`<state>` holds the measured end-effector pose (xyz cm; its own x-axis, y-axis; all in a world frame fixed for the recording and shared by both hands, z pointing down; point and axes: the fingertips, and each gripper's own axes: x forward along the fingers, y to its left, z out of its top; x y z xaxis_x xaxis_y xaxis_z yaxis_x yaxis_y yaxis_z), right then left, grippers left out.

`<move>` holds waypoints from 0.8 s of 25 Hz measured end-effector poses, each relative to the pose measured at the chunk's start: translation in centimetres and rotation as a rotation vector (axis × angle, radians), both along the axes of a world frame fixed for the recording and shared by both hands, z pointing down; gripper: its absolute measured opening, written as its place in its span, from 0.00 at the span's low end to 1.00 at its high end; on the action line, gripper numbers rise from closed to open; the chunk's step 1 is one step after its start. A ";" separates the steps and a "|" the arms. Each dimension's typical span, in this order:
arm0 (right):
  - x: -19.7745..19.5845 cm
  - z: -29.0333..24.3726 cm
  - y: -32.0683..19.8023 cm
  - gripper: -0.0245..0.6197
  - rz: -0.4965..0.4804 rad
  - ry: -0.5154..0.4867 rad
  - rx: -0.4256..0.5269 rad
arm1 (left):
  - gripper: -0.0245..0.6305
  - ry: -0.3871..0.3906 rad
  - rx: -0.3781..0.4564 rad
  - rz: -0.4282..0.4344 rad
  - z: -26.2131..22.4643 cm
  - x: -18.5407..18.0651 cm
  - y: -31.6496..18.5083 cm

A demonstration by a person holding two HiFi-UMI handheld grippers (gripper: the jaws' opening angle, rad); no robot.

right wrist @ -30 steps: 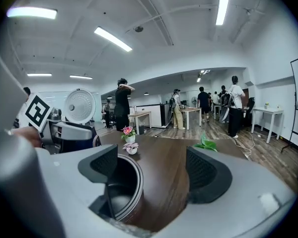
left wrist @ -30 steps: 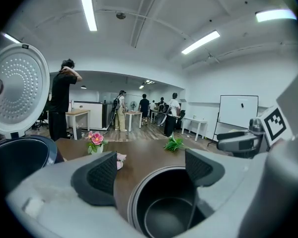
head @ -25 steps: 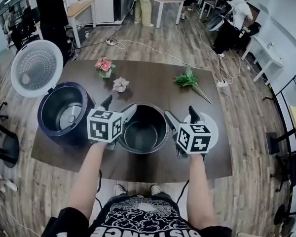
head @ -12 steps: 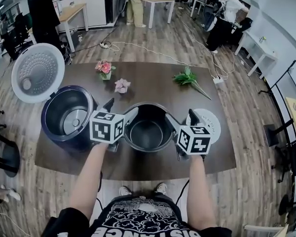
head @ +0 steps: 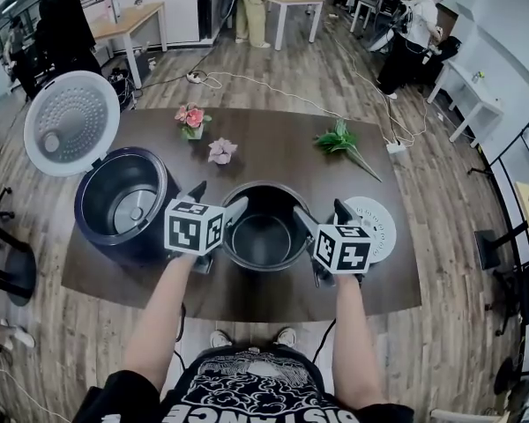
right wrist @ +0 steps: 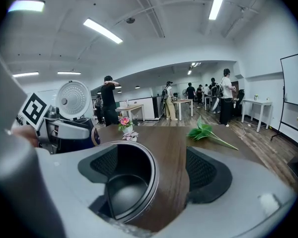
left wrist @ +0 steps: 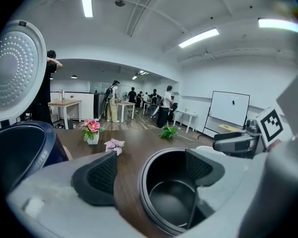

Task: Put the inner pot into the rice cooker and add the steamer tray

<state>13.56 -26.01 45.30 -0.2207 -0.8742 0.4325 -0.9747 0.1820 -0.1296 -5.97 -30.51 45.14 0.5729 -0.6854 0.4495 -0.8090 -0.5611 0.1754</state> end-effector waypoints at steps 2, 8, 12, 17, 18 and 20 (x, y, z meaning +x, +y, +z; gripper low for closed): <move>0.1 0.9 0.0 0.69 -0.006 -0.012 -0.021 | 0.70 -0.001 -0.024 -0.003 0.9 0.2 0.2; -0.4 2.9 0.0 0.69 -0.051 -0.036 -0.080 | 0.70 -0.001 -0.082 -0.039 3.0 0.2 0.7; -1.0 4.3 0.1 0.69 -0.083 -0.055 -0.119 | 0.70 0.004 -0.125 -0.073 4.3 -0.3 1.3; -1.4 5.7 0.1 0.62 -0.081 -0.108 -0.148 | 0.68 0.031 -0.189 -0.088 6.1 -0.5 2.3; -1.6 6.1 0.1 0.61 -0.089 -0.119 -0.159 | 0.67 0.040 -0.200 -0.088 6.3 -0.5 2.6; -2.0 6.7 0.3 0.61 -0.103 -0.130 -0.183 | 0.64 0.047 -0.220 -0.099 6.6 -0.6 3.0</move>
<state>11.54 -25.70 52.03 -0.3685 -0.7541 0.5437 -0.9253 0.2411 -0.2928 -6.53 -27.46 51.76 0.5313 -0.6280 0.5686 -0.8463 -0.4233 0.3234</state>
